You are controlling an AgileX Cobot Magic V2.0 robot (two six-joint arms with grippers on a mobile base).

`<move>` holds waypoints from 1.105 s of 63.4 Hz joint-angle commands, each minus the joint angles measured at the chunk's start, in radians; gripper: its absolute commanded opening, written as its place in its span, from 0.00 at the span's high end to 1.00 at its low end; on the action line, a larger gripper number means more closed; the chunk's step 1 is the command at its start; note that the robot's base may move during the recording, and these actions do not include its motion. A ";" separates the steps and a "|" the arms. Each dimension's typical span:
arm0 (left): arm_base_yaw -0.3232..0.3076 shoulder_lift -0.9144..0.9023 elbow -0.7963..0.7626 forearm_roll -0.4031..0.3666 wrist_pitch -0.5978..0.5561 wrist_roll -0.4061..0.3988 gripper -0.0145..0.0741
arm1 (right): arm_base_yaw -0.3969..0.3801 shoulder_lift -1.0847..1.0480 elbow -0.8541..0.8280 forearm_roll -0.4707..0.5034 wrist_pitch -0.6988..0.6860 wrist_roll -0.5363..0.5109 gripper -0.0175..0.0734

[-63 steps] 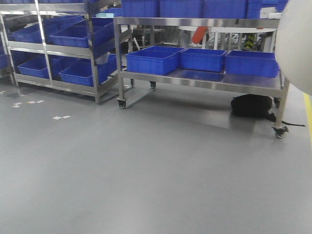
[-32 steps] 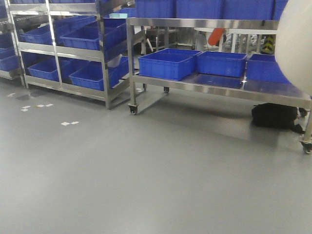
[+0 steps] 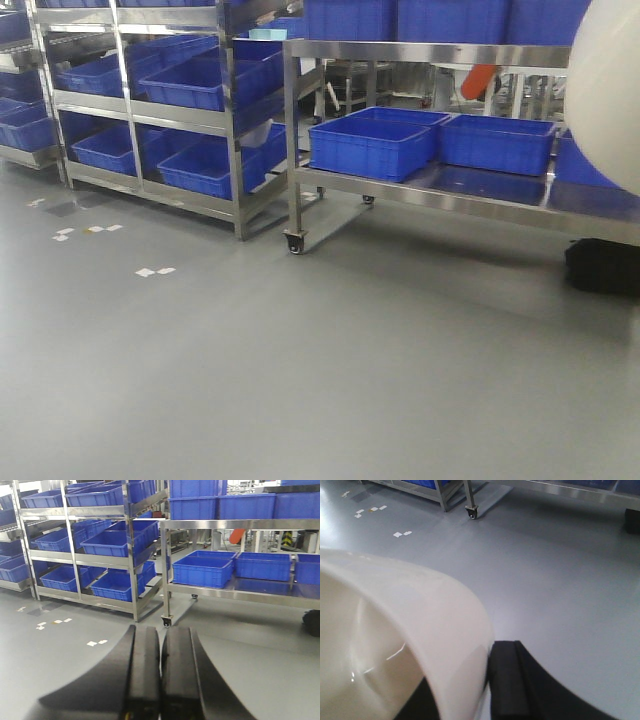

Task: Move white bin to right shelf second layer
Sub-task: 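Drive past the blue-crate racks toward the windows holding the bin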

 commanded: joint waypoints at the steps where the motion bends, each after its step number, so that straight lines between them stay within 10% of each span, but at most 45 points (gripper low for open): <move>1: -0.003 -0.015 0.033 -0.003 -0.091 -0.007 0.74 | -0.007 0.001 -0.032 0.008 -0.099 -0.008 0.75; 70: -0.003 -0.015 0.033 -0.003 -0.091 -0.007 0.74 | -0.007 0.001 -0.032 0.008 -0.099 -0.008 0.75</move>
